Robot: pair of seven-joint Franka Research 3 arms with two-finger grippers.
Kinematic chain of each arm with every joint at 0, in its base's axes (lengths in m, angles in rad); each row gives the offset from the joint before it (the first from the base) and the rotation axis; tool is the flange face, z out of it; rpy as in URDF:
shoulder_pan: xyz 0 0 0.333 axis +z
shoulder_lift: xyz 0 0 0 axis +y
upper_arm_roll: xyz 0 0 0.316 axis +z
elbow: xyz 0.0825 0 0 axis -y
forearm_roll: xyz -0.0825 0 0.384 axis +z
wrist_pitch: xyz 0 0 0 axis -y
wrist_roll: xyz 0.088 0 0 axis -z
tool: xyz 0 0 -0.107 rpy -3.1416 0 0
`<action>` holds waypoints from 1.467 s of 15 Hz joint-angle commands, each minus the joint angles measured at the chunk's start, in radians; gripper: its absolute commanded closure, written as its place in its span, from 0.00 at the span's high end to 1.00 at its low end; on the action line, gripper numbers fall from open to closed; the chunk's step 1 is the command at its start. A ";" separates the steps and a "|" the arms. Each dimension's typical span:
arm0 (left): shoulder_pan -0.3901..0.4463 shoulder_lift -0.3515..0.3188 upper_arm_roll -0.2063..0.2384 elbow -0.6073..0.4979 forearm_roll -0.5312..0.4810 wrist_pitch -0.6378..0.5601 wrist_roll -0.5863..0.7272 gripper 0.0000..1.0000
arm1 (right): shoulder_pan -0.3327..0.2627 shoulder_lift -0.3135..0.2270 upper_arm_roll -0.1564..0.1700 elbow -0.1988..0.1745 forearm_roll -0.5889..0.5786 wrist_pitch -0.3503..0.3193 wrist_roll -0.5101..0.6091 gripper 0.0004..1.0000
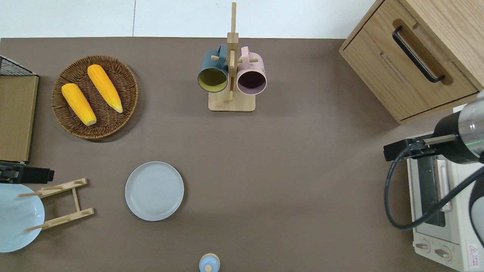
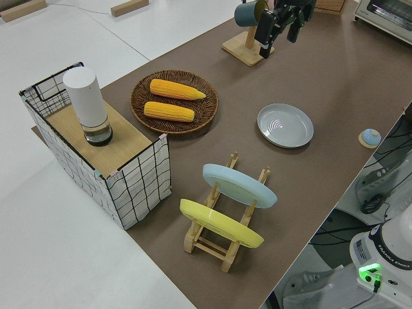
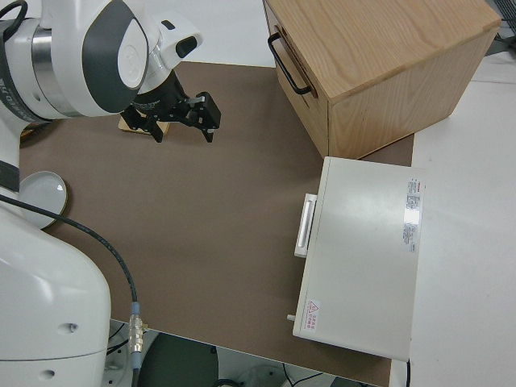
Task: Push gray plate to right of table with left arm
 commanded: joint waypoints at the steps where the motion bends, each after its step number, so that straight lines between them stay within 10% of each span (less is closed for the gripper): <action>1: -0.012 -0.005 -0.014 -0.013 -0.006 -0.019 -0.092 0.99 | -0.011 -0.008 0.004 -0.001 0.008 -0.012 -0.003 0.98; 22: -0.021 -0.175 -0.058 -0.694 -0.057 0.595 -0.179 0.99 | -0.011 -0.008 0.004 0.001 0.008 -0.012 -0.003 0.98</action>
